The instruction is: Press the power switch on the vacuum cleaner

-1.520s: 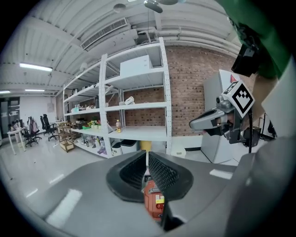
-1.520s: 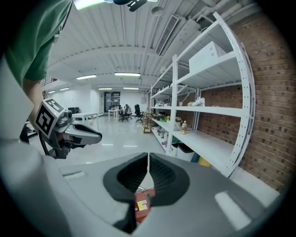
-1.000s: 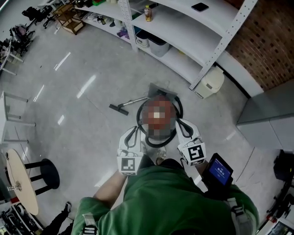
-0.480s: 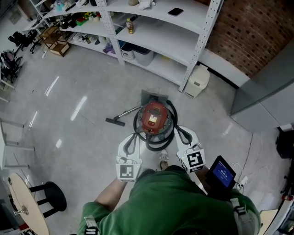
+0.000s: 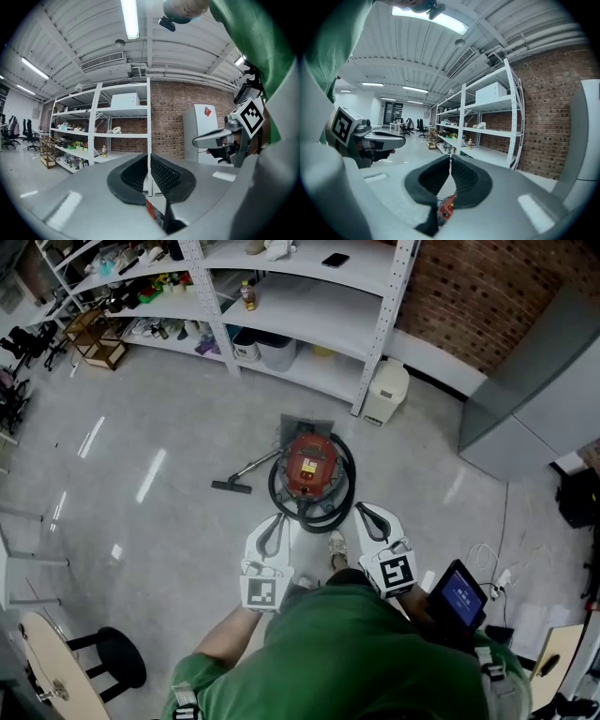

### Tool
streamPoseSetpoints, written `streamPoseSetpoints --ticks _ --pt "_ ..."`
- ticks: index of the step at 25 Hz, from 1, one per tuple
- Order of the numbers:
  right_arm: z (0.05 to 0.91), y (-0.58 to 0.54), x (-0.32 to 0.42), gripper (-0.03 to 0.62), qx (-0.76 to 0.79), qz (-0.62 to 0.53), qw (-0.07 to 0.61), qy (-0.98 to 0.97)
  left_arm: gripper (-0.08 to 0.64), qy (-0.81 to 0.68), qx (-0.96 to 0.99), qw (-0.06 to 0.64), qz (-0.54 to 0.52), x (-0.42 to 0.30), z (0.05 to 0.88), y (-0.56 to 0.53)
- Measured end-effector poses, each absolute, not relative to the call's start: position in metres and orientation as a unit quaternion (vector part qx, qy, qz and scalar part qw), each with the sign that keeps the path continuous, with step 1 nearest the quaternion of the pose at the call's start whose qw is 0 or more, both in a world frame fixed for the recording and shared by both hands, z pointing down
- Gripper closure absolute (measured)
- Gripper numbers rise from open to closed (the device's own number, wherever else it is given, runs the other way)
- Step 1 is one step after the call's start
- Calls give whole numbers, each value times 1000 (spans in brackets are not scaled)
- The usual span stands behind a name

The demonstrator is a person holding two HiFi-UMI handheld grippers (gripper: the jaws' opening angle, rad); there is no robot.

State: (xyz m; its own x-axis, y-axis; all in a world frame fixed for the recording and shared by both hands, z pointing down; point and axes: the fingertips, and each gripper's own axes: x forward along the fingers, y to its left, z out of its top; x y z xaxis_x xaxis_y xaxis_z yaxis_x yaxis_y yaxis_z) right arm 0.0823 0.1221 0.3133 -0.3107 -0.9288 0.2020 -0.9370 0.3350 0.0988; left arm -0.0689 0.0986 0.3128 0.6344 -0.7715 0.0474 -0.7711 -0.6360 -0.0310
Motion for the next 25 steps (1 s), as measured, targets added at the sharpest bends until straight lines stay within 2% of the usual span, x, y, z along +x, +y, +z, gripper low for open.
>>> streamPoseSetpoints --ticks 5,13,21,25 --pt "312 162 72 580 596 26 113 -794 552 401 -916 10 -22 -76 316 126" --pt "314 202 76 580 614 38 107 -781 552 390 -920 -17 -28 -71 317 158" --pt "315 227 109 580 609 29 101 -786 552 390 -920 -3 -46 -38 320 180" --pt "315 236 136 580 597 29 100 -795 552 416 -908 -17 -46 -13 321 186"
